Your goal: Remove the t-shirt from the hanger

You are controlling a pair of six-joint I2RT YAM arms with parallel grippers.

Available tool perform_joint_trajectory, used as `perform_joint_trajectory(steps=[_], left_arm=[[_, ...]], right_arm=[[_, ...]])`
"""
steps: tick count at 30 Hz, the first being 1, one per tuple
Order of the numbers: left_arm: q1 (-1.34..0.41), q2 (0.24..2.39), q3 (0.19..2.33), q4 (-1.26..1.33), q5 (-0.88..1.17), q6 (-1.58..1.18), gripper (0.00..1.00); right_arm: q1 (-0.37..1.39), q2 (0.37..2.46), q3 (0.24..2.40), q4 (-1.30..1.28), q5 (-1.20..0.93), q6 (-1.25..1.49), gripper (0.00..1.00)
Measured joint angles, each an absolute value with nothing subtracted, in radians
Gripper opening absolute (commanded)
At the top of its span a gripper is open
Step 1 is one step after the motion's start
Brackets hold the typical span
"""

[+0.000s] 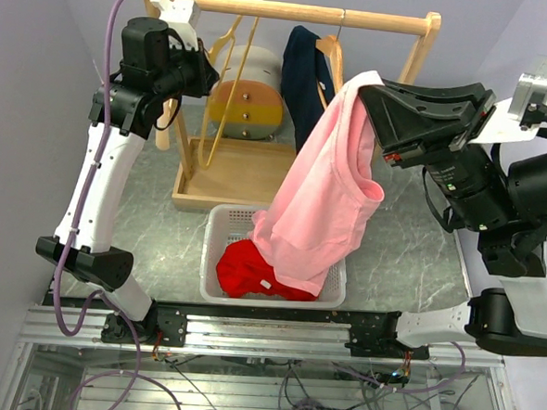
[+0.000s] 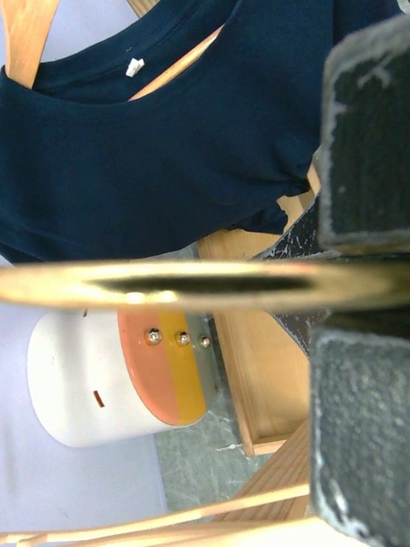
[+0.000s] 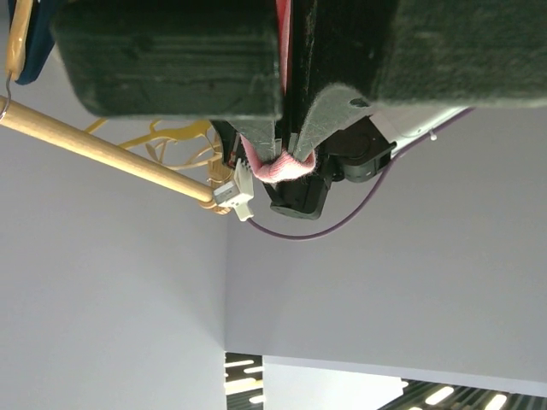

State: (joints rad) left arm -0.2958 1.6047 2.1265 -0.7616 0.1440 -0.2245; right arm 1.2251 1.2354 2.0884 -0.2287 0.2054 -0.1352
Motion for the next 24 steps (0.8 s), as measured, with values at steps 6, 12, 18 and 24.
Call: perform_joint_trajectory(steps=[6,12,18,24], left_arm=[[-0.295,1.605,2.112,-0.761,0.149,-0.224,0.07],[-0.295,1.604,2.111,-0.761,0.163,-0.224,0.07],[-0.295,1.604,2.111,-0.764,0.178,-0.219,0.07],[-0.293,1.604,2.111,-0.789,0.190,-0.210,0.07]], right_arm=[[1.225,1.265,2.050,-0.226,0.232,-0.103,0.00],[1.225,1.336,1.913,-0.223,0.238,-0.036,0.00],[1.225,1.397,1.766,-0.274,0.221,0.043,0.00],[1.225,1.372,1.665,-0.281,0.241,0.113,0.00]])
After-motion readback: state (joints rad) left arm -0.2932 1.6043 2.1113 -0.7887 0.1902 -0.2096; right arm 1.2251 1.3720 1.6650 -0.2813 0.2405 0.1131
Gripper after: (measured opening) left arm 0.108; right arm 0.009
